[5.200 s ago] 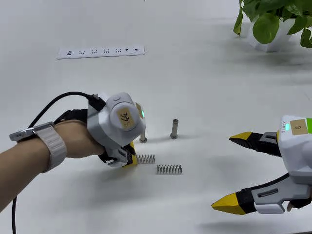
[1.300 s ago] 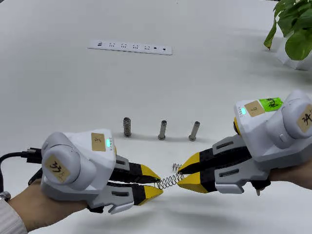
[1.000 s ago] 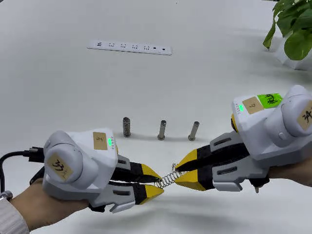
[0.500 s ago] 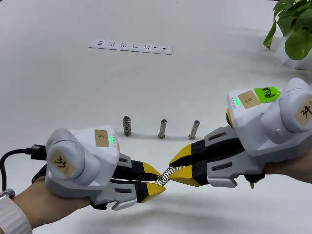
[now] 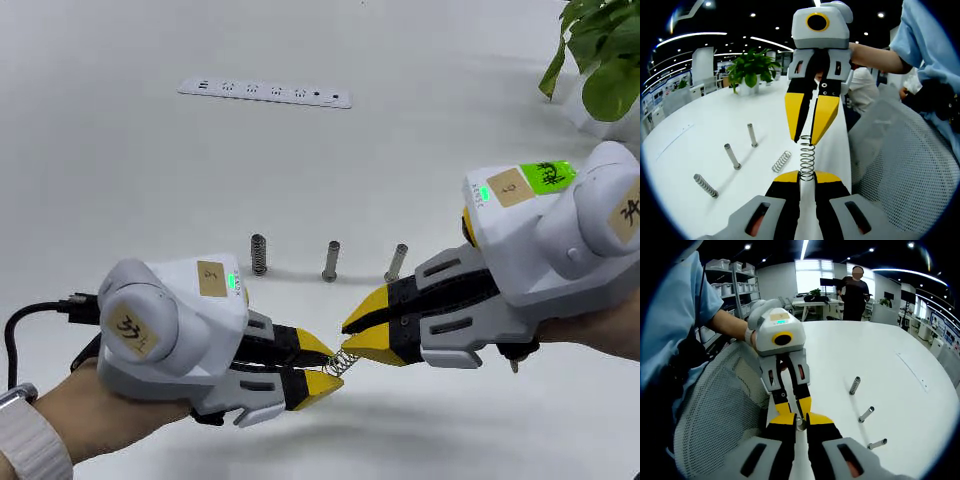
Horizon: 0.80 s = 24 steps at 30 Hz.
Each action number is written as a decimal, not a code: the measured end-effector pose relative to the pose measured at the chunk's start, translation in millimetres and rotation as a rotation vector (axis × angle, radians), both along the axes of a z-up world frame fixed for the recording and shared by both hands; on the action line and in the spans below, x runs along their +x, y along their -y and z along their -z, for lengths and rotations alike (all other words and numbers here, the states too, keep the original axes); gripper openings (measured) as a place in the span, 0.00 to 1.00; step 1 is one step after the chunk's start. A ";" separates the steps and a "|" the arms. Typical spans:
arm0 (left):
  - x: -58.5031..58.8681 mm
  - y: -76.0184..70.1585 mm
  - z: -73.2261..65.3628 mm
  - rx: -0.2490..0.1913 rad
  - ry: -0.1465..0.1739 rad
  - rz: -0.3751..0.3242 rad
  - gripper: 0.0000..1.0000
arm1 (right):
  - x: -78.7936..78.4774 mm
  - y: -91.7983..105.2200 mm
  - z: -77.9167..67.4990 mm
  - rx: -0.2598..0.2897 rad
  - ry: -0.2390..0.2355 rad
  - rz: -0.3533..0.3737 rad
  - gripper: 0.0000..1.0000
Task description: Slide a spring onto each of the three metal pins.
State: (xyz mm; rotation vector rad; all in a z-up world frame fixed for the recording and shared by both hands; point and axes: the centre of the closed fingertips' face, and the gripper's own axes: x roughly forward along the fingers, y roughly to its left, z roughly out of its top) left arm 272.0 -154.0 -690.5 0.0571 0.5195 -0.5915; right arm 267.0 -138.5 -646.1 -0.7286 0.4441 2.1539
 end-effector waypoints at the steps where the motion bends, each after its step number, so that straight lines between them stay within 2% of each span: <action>1: 0.1 0.1 0.1 0.000 0.001 0.001 0.09 | -0.2 0.3 -0.6 -0.001 0.001 -0.002 0.10; 13: 1.8 0.1 -2.4 0.002 0.010 0.009 0.09 | 8.8 10.8 6.8 -0.100 0.087 -0.077 0.17; 24: 5.1 3.6 -7.0 0.006 0.020 0.019 0.09 | 7.0 9.6 8.0 -0.153 0.117 -0.153 0.17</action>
